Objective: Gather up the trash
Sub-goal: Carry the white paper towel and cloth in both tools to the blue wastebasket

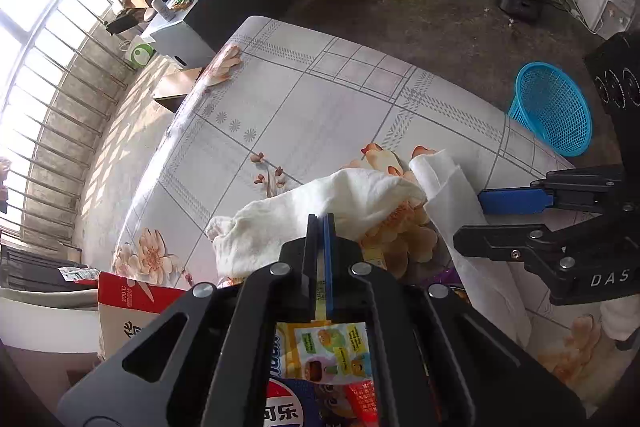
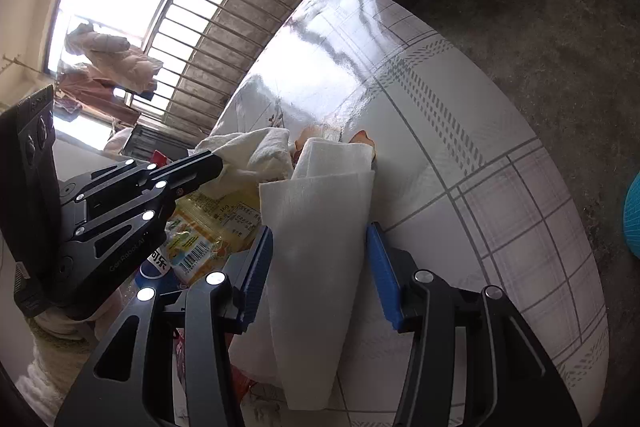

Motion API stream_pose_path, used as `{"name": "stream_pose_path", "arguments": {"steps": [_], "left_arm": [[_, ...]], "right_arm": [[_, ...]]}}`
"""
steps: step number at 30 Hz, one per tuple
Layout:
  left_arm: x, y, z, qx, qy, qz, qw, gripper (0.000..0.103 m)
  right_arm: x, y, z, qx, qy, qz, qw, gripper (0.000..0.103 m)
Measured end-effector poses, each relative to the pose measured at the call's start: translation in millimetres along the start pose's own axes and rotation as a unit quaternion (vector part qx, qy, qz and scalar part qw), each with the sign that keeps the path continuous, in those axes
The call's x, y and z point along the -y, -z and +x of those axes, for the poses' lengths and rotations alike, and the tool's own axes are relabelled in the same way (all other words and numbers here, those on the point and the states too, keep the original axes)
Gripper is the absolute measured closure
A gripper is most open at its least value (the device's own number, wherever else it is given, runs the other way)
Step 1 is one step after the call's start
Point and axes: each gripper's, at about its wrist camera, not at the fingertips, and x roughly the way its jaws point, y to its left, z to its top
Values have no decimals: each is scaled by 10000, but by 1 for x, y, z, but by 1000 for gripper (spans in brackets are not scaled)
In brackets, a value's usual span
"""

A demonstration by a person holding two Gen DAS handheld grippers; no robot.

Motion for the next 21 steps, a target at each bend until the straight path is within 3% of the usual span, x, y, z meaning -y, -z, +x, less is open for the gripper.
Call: {"name": "stream_pose_path", "arguments": {"steps": [1, 3, 5, 6, 11, 21], "left_arm": [[0, 1, -4, 35, 11, -23, 10000, 102], [-1, 4, -11, 102, 25, -70, 9999, 102], [-2, 7, -19, 178, 47, -128, 9997, 102], [-3, 7, -22, 208, 71, -172, 9996, 102], [-10, 13, -49, 488, 263, -456, 9974, 102], [0, 5, -127, 1334, 595, -812, 9859, 102]], "right_arm": [[-4, -1, 2, 36, 99, -79, 9999, 55], [-11, -4, 4, 100, 425, -245, 9987, 68], [-13, -6, 8, 101, 604, -321, 9976, 92], [-13, -7, 11, 85, 635, -328, 9974, 97], [-12, -5, -7, 356, 527, -305, 9975, 99], [-12, 1, -107, 1393, 217, -227, 9898, 100]]}}
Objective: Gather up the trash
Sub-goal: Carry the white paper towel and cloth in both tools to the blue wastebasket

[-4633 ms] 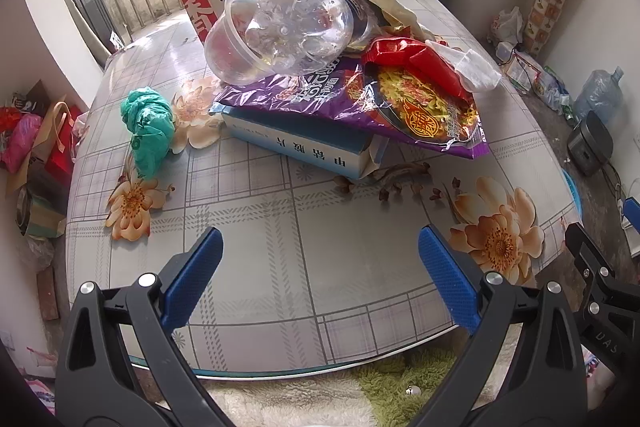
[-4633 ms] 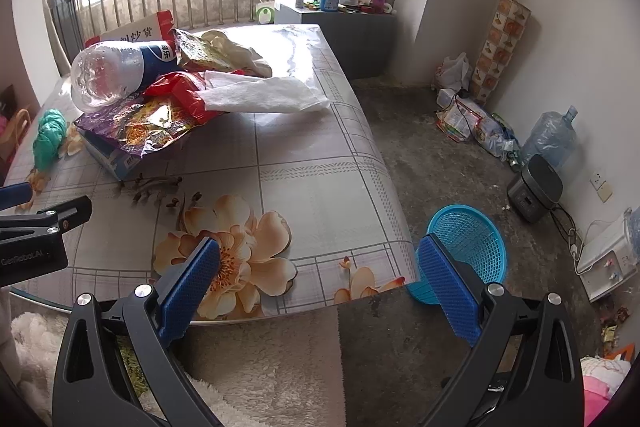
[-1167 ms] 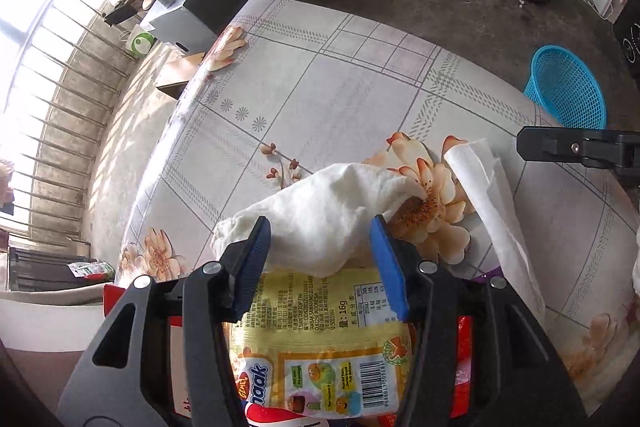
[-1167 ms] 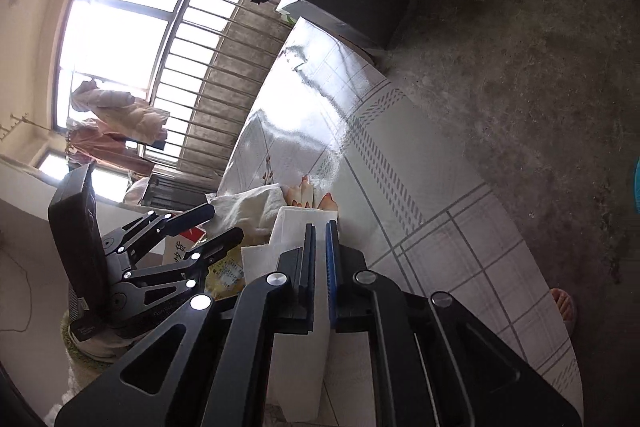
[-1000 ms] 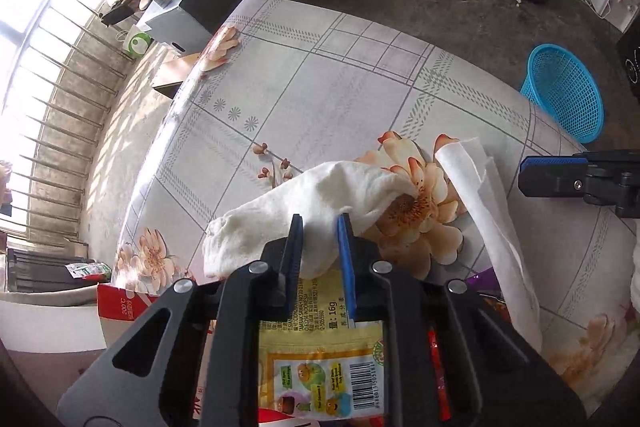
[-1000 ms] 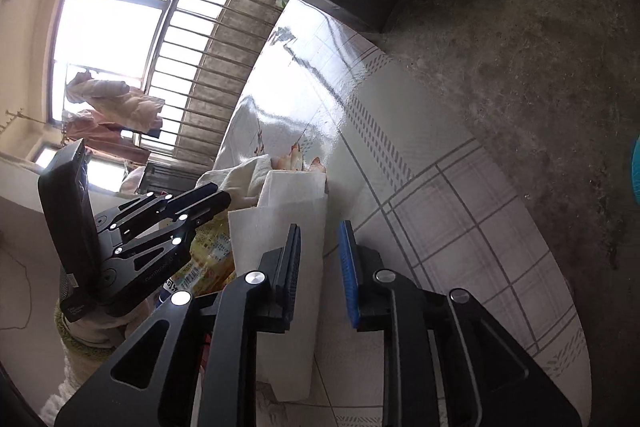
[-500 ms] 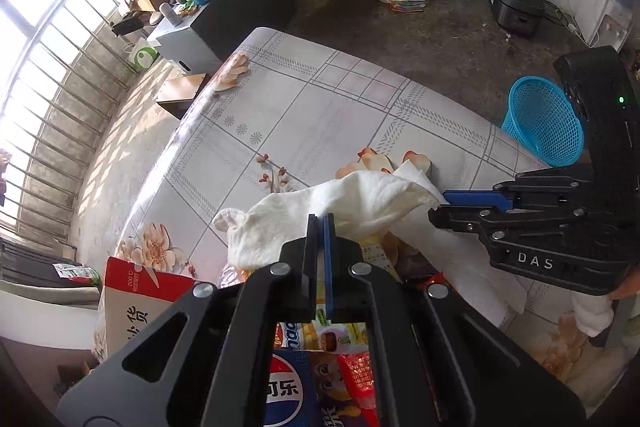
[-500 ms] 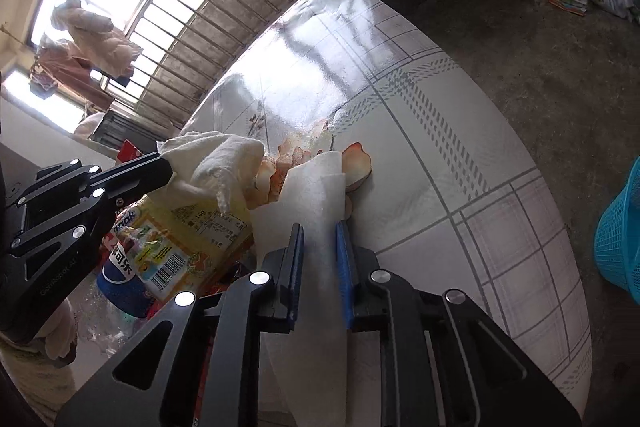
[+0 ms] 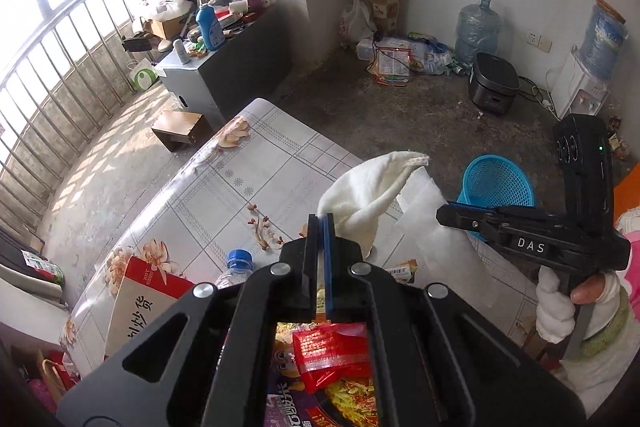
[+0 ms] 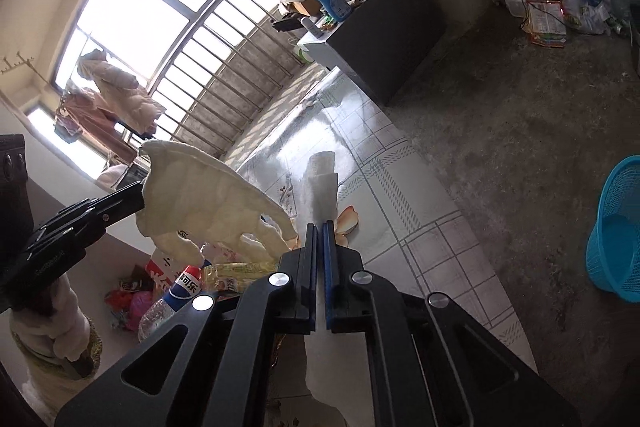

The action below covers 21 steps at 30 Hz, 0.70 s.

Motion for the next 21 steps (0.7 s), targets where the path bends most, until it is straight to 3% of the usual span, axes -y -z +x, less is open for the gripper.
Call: {"name": "stream_pose_path", "arguments": {"steps": [12, 21], "left_arm": [[82, -42, -32, 567, 502, 389, 9964, 102], [123, -68, -5, 404, 755, 577, 9947, 102]], "right_arm": [[66, 1, -114, 1107, 191, 591, 9919, 100], [116, 2, -106, 1008, 94, 1186, 9878, 100]]}}
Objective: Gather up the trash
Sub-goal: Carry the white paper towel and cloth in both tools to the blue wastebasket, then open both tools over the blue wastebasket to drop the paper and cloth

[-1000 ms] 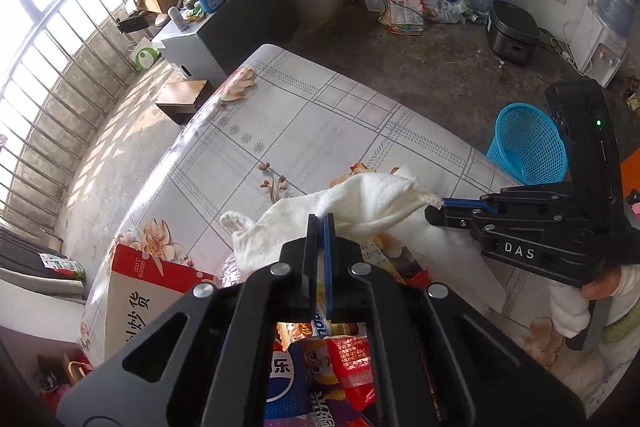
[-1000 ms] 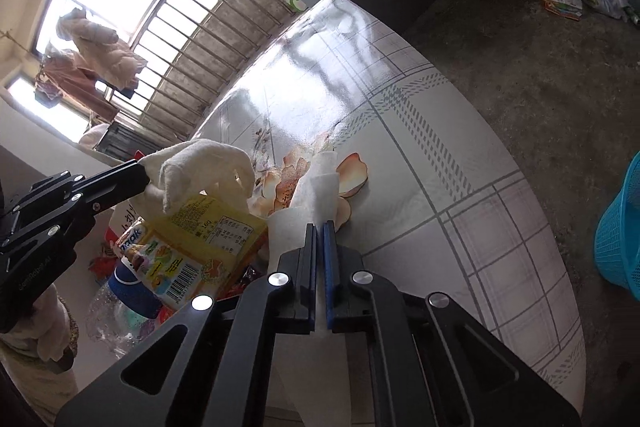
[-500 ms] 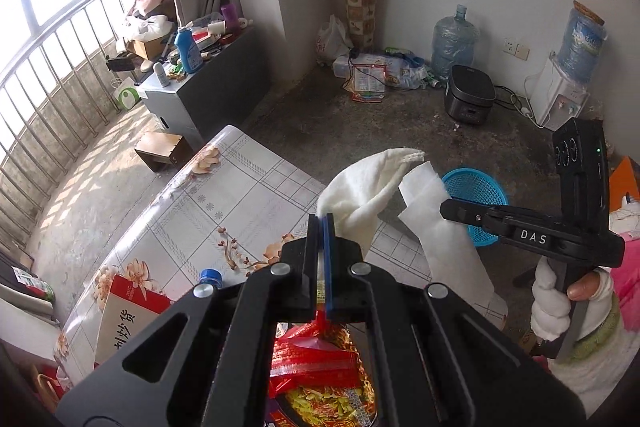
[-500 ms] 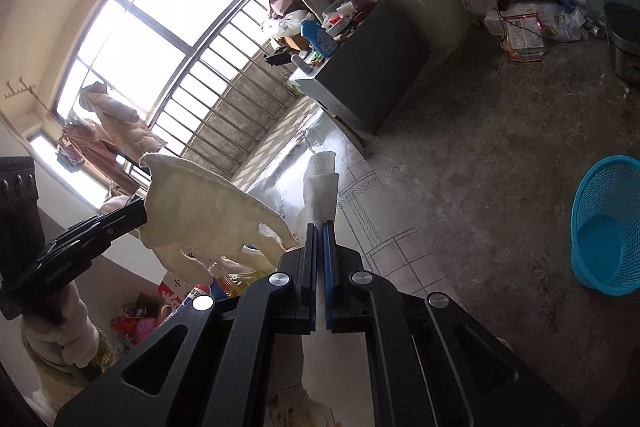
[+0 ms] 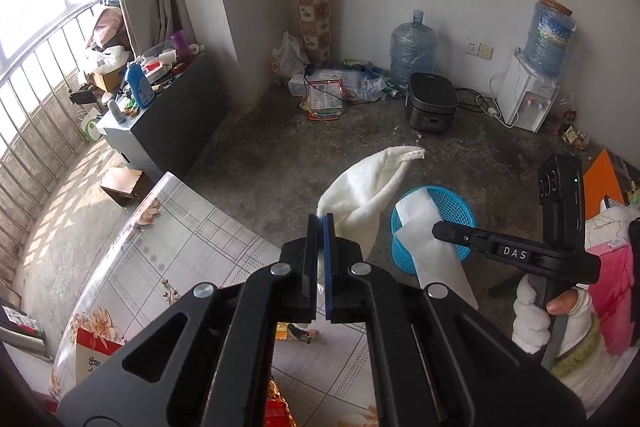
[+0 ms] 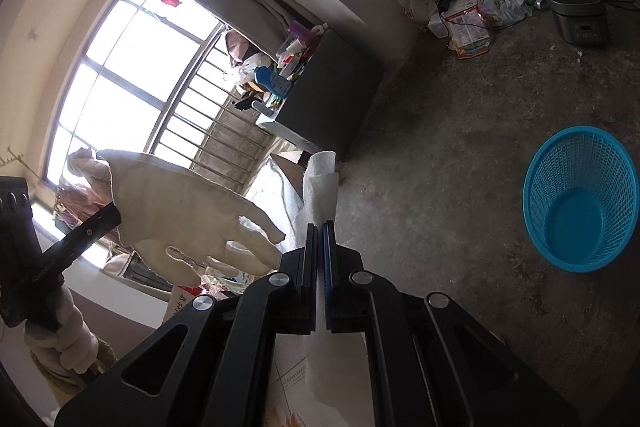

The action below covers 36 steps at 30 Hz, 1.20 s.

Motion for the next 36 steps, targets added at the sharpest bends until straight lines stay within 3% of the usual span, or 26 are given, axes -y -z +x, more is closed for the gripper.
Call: {"name": "stream_pose_path", "arguments": {"steps": [6, 11, 17, 23, 29, 33, 34, 36], "left_arm": [[0, -8, 14, -72, 92, -141, 9998, 102], [15, -25, 27, -5, 312, -83, 9995, 102], [58, -45, 66, -127, 695, 149, 9974, 102], [101, -58, 146, -726, 1046, 210, 9916, 102], [154, -68, 240, -1230, 1198, 385, 9844, 102], [192, -66, 296, -1600, 1499, 386, 9749, 102], [200, -64, 308, -1707, 1571, 394, 9719, 97], [210, -59, 328, -1874, 1608, 331, 9685, 83]], "right_arm": [[13, -1, 4, 39, 51, 106, 9999, 100], [34, -11, -18, 404, 281, 240, 9985, 100], [80, -24, -52, 940, 794, 600, 9906, 100], [137, -37, -68, 1270, 1408, 978, 9770, 100], [197, -64, -58, 1349, 1874, 1256, 9648, 100], [238, -77, -43, 1334, 2175, 1447, 9560, 98], [249, -79, -37, 1262, 2250, 1517, 9542, 96], [272, -80, -26, 1103, 2436, 1667, 9491, 73]]}}
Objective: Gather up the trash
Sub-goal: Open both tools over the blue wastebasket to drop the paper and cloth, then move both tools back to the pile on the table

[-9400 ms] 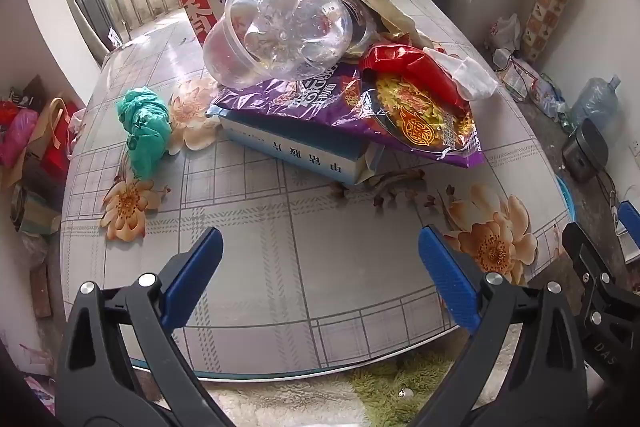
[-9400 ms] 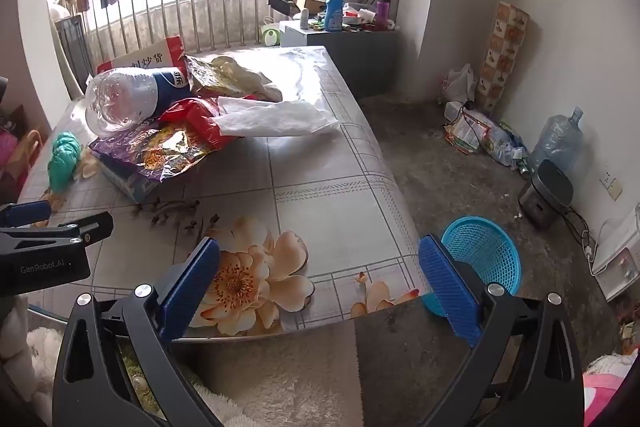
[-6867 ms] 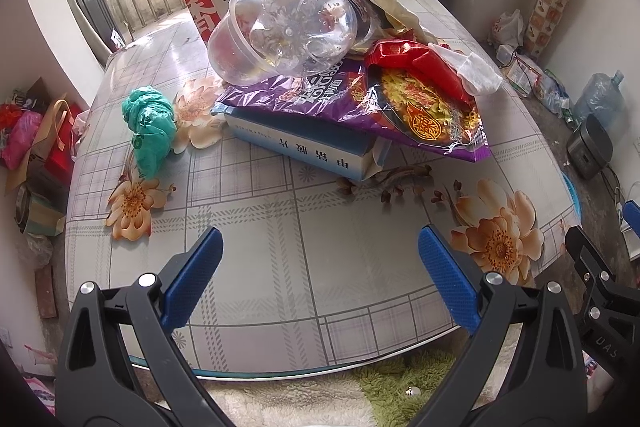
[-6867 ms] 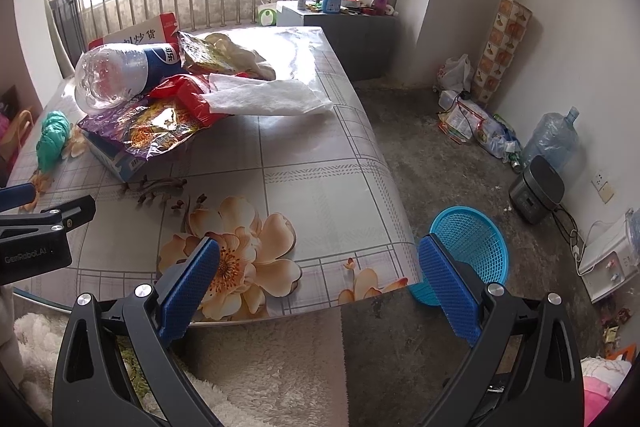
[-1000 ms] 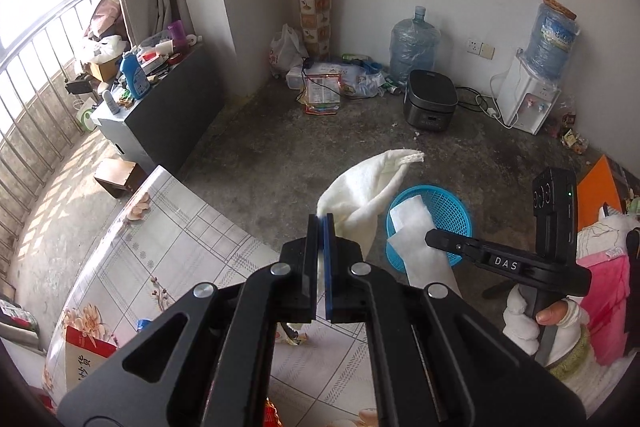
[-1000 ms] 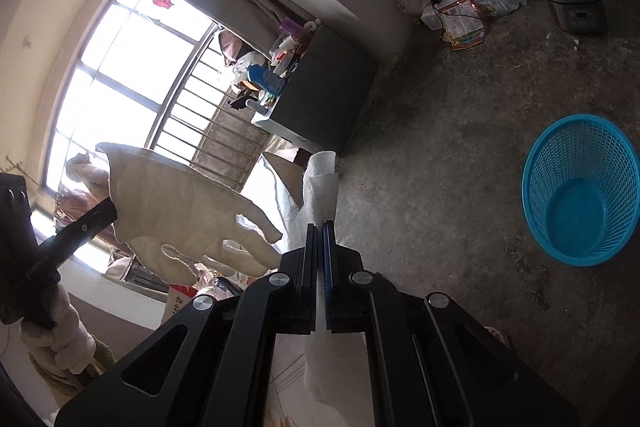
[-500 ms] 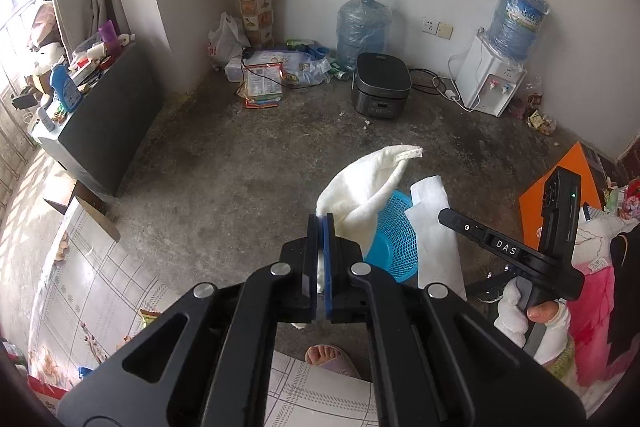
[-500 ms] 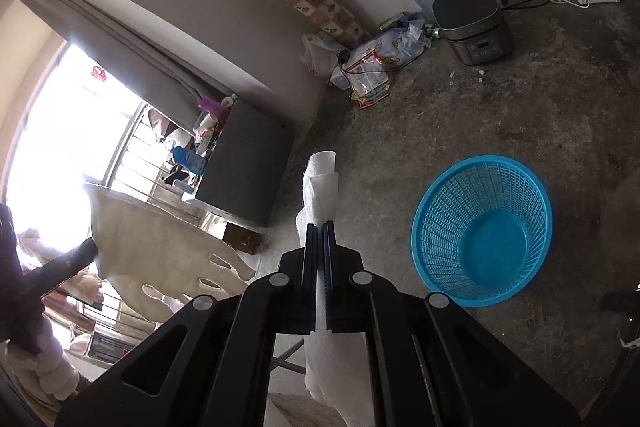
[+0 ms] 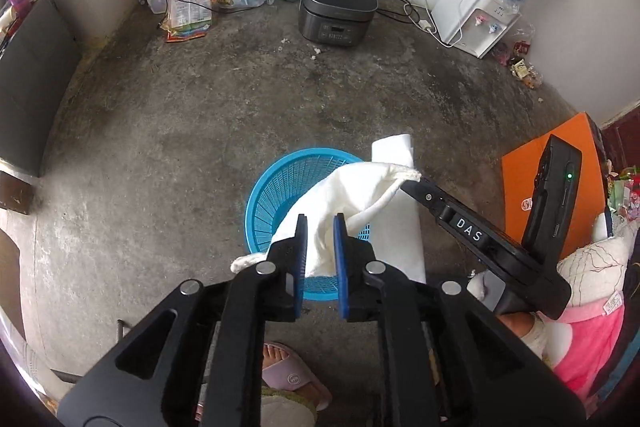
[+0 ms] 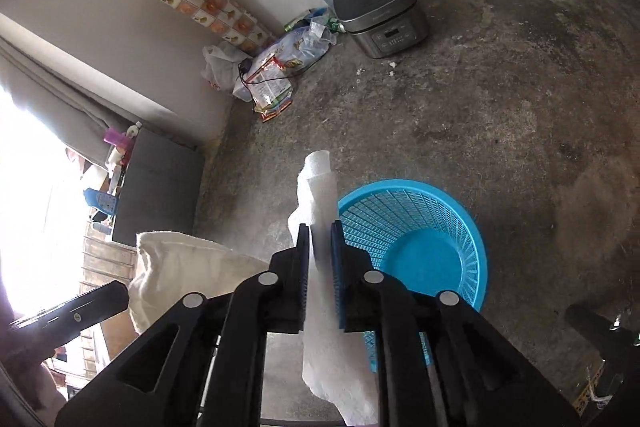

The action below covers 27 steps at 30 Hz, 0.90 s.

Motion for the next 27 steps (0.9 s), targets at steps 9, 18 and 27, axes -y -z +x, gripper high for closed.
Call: {"name": "stream_pose_path", "arguments": {"steps": [9, 18, 27], "left_arm": [[6, 9, -16, 378, -286, 211, 9987, 59], [-8, 70, -164, 1450, -509, 377, 9874, 35], [-38, 181, -305, 2682, -685, -253, 9606, 17]], "right_arm": [[32, 17, 13, -4, 504, 139, 9986, 61], [-50, 32, -68, 983, 76, -947, 9906, 42], [-150, 86, -169, 2002, -423, -2383, 9494, 7]]}}
